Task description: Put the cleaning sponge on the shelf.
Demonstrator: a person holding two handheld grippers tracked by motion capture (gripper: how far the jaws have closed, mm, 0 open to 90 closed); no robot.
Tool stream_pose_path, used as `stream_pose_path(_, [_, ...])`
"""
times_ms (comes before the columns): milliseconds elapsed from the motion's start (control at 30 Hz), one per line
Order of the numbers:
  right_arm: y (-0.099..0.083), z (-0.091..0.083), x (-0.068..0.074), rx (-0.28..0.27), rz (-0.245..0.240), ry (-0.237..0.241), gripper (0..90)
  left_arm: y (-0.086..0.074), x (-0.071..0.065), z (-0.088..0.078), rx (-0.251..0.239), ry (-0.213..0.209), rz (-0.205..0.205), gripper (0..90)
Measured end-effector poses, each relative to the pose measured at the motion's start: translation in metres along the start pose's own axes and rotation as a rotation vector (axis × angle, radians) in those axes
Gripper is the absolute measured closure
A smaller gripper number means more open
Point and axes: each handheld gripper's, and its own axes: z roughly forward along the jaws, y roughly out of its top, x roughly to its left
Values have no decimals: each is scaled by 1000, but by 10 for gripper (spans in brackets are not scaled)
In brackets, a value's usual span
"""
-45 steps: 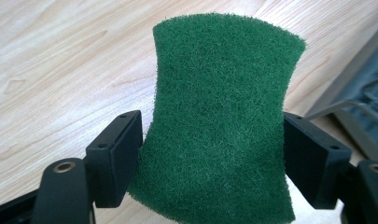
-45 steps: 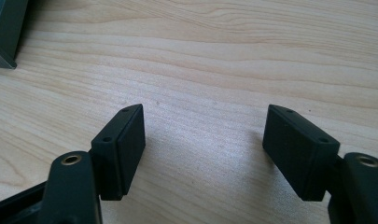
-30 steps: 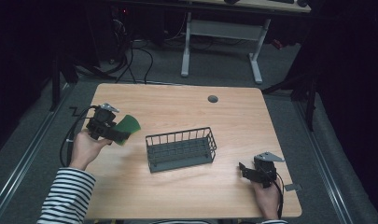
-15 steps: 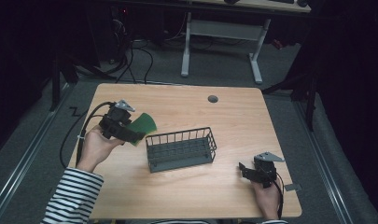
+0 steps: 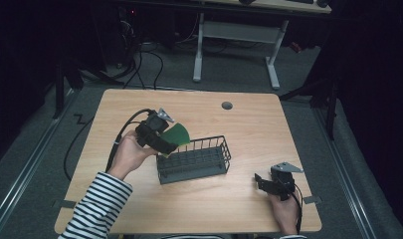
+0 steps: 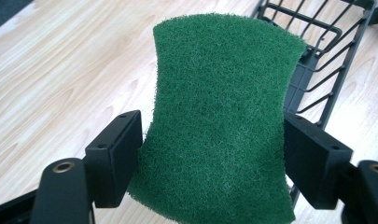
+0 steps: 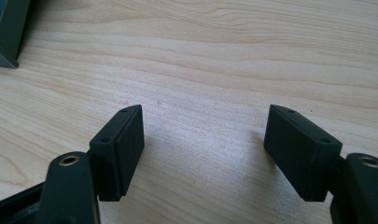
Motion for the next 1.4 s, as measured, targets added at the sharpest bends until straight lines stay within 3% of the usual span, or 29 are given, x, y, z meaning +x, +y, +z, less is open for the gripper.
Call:
stream_pose_path(433, [0,0,0,0,0,2,287,5,-12,18,17,10,61,259])
stream_pose_path(1167, [0,0,0,1,-1,0,286,-9,-19,28,48,16,86,253])
stream_pose_path(1400, [0,0,0,2,-2,-1,286,-12,-20,31,58,-6,91,248])
